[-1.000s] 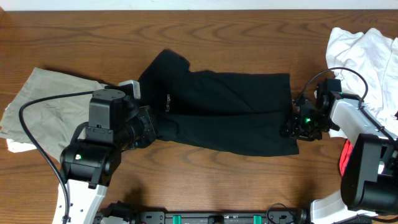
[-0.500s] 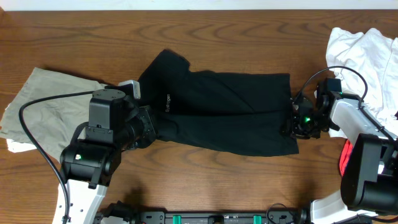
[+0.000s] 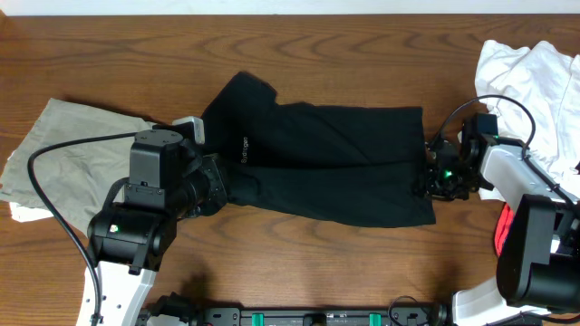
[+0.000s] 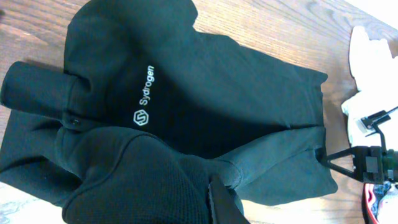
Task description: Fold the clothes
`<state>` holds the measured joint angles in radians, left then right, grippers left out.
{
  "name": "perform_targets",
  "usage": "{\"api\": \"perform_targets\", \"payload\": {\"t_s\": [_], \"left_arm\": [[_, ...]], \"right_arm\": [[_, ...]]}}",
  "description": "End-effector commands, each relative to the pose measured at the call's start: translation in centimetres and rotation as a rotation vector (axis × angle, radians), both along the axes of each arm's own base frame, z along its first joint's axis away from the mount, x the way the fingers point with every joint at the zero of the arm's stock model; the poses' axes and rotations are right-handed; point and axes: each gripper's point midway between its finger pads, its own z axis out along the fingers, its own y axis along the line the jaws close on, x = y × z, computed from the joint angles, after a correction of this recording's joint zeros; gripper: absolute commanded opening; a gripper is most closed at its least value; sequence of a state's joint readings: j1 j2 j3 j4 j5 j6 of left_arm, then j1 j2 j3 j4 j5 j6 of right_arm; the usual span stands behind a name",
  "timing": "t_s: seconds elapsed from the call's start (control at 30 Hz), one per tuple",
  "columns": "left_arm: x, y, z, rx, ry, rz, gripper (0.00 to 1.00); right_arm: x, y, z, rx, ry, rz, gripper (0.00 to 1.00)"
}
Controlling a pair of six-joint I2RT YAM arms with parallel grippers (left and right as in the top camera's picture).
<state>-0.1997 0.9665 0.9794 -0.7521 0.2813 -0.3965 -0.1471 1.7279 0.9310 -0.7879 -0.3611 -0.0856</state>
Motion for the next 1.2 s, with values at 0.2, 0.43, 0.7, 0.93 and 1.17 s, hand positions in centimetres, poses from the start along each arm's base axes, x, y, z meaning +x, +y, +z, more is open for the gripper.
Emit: {"api": "perform_targets", "payload": {"t_s": [0.2, 0.43, 0.7, 0.93, 1.17], "left_arm": [[0.0, 0.4, 0.5, 0.005, -0.019, 0.015, 0.06], [0.0, 0.4, 0.4, 0.006, -0.018, 0.015, 0.06], [0.1, 0.1, 1.9, -0.014, -0.053, 0.011, 0.06], [0.3, 0.1, 8.2, -0.047, -0.213, 0.007, 0.06], [0.4, 2.3, 13.6, 0.035, -0.377, 0.088, 0.06]], "right_arm": [[-0.6, 0.2, -0.7, 0.016, 0.013, 0.009, 0.14], [0.7, 0.1, -0.7, 0.011, -0.019, -0.043, 0.01], [4.7, -1.0, 6.7, 0.026, -0.14, -0.079, 0.01], [7.4, -1.7, 21.4, -0.018, -0.451, -0.077, 0.01], [5.0, -2.7, 33.4, -0.085, -0.765, -0.105, 0.01]]}}
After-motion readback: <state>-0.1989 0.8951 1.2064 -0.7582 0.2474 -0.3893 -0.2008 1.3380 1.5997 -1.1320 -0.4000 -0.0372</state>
